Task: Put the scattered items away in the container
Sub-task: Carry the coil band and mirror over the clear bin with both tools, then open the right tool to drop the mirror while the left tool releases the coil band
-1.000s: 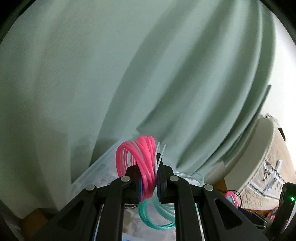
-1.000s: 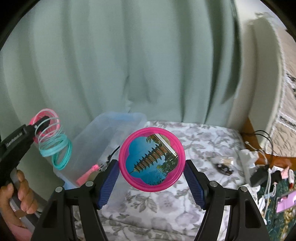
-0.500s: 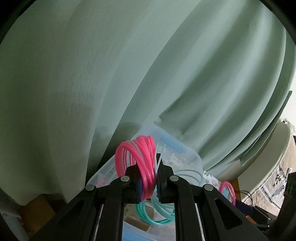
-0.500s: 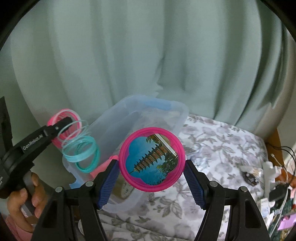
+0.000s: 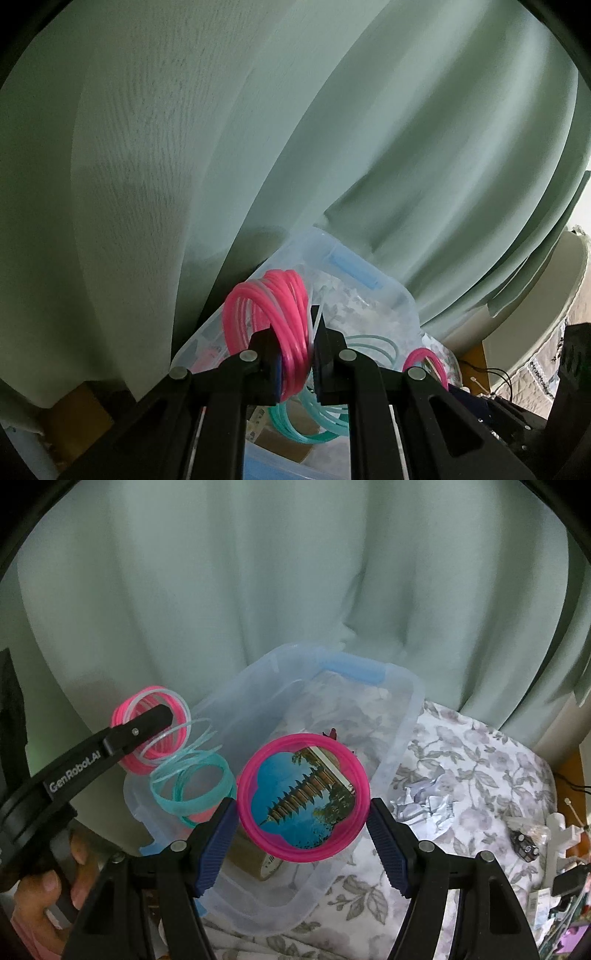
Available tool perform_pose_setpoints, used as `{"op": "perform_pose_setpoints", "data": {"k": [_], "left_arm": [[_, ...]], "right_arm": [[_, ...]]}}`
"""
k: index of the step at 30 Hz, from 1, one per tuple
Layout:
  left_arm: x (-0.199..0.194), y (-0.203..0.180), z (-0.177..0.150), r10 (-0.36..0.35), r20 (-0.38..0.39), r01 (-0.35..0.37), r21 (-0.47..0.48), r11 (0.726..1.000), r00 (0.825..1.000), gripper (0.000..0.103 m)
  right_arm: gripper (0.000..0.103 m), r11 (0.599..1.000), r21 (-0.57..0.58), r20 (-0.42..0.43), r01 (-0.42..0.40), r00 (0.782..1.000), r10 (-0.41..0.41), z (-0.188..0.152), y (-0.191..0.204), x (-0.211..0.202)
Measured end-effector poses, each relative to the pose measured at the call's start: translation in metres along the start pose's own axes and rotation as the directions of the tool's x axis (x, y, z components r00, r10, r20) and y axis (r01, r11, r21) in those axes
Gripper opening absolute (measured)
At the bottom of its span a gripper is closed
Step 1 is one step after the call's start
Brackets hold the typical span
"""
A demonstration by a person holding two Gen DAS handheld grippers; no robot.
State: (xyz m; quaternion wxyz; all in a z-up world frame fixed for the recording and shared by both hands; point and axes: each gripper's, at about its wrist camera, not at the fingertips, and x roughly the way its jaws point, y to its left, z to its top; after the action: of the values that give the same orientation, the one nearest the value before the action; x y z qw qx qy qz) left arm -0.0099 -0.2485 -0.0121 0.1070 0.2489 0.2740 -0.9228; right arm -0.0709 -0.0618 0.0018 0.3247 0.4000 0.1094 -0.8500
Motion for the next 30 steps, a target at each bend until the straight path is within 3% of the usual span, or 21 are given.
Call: {"op": "perform_pose_setpoints", "data": {"k": [15, 20, 26, 30], "left_arm": [[0.014, -0.003, -0.004, 0.012, -0.053, -0.012, 0.003, 1.0, 0.999, 0.015], [0.02, -0.005, -0.006, 0.034, -0.087, -0.035, -0.015, 0.999, 0.996, 0.036], [0.013, -0.005, -0.005, 0.042, -0.067, -0.043, -0.018, 0.999, 0.997, 0.049], [0.011, -0.005, -0.005, 0.041, -0.061, -0.043, -0.029, 0.999, 0.997, 0.051]], "right_arm": [[0.074, 1.0, -0.001, -0.036, -0.016, 0.999, 0.015, 0.008, -0.001, 0.022], [0.075, 1.0, -0.017, -0.032, -0.015, 0.999, 0.014, 0.009, 0.0, 0.026], [0.075, 0.999, -0.034, -0.031, -0.02, 0.999, 0.019, 0.007, 0.001, 0.026], [0.075, 0.999, -0.026, -0.023, -0.023, 0.999, 0.023, 0.007, 0.0, 0.022]]}}
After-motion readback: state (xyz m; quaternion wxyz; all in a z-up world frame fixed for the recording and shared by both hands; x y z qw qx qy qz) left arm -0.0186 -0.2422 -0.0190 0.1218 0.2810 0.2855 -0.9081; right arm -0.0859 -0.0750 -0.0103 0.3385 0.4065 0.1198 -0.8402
